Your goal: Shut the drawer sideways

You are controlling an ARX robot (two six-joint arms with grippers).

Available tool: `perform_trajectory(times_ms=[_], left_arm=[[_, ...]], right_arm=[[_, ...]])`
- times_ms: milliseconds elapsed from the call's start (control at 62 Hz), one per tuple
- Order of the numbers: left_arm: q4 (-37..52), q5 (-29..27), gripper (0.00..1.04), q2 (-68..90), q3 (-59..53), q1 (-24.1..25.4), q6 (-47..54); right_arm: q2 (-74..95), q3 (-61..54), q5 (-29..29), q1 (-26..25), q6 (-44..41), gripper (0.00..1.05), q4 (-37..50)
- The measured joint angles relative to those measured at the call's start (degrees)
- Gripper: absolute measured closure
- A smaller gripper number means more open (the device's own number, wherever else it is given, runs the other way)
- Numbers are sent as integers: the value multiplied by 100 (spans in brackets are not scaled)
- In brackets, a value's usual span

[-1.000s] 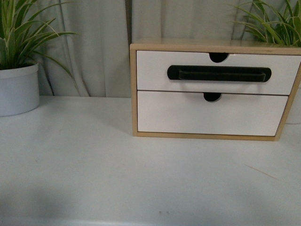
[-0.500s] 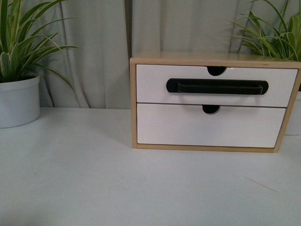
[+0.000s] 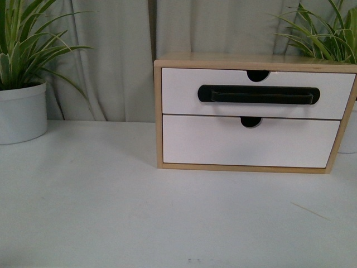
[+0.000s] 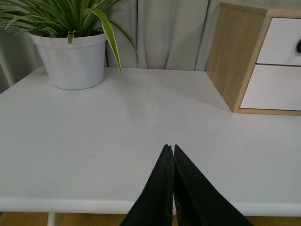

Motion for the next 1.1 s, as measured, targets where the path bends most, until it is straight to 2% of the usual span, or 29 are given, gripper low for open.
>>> perform_trajectory(times_ms=[468,565,774,806,855,1097], left_arm=[[-925,0,101,-922,2,0,4],[-1810,-2,101,-1663,4,0,7],[-1873,2,101,-1832,4,0,7],[-1873,0,97,-1836,4,0,7],[-1873,0,88,-1838,4,0,7],[-1873,0,43,-1838,4,0,7]], right_arm=[[-258,-273,0,0,4,103,11],[-258,-275,2,0,4,103,11],[-258,-273,0,0,4,103,11],[-258,-273,0,0,0,103,11],[-258,-273,0,0,2,96,11],[-258,-275,0,0,2,52,11]])
